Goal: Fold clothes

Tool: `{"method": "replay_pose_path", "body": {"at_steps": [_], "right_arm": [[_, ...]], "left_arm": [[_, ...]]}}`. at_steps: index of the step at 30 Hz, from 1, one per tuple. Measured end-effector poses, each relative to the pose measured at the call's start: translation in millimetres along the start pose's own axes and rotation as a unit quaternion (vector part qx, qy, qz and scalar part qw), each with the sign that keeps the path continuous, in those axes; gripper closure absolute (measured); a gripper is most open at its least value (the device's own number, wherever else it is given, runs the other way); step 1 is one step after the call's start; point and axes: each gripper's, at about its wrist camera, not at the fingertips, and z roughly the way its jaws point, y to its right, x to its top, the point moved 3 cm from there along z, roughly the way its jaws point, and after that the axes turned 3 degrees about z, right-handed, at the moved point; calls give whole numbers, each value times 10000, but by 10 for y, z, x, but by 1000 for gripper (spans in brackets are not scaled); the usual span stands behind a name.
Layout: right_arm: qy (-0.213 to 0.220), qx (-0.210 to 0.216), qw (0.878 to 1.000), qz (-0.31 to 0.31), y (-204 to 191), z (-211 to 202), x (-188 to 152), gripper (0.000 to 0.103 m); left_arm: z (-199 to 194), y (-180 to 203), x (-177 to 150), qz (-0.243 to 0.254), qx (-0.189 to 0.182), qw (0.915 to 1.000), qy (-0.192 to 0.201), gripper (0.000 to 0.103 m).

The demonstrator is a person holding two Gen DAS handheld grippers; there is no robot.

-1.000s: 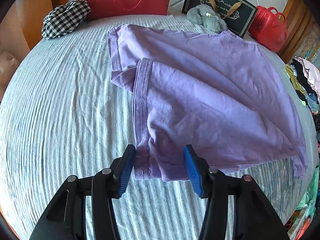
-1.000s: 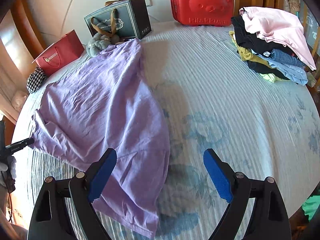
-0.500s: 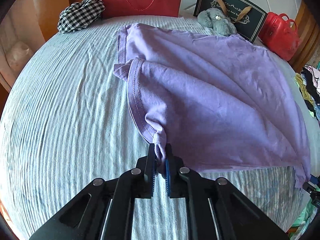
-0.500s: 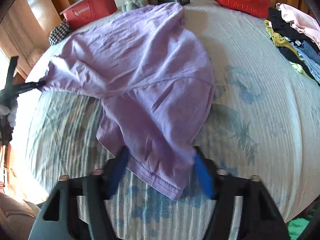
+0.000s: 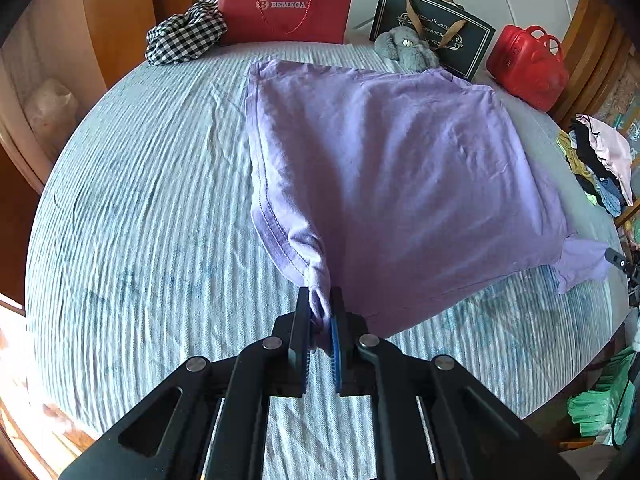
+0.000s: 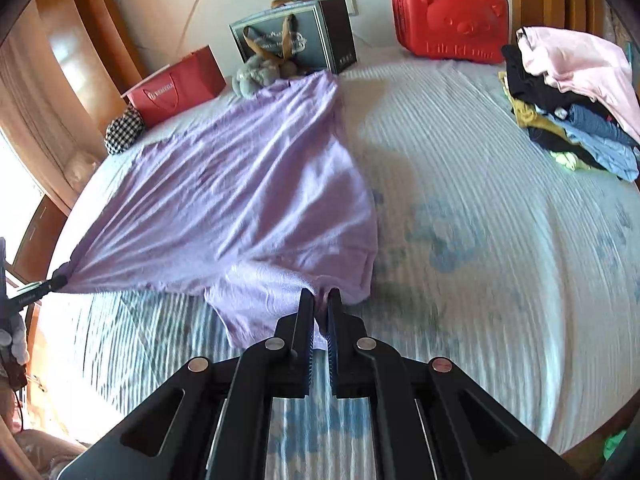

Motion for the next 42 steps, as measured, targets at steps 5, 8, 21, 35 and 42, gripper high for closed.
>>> {"method": "replay_pose_path", "body": {"at_steps": [5, 8, 21, 35, 42], "right_arm": [[365, -8, 9989, -309, -182, 72, 622, 98], [335, -85, 9981, -514, -330, 242, 1014, 98], [460, -442, 9979, 133, -254, 644, 1798, 39], [-341, -295, 9989, -109, 84, 807, 658, 52], [-517, -329, 9973, -412, 37, 1061, 667, 63]], "left_arm": [[100, -98, 282, 41, 100, 9999, -45, 97], [281, -183, 560, 149, 175, 9997, -95, 96], [600, -878, 1439, -324, 324, 9984, 331, 54], [1052, -231, 819, 528, 460, 9975, 26, 54], [1137, -12, 814, 718, 724, 9948, 59, 91]]}}
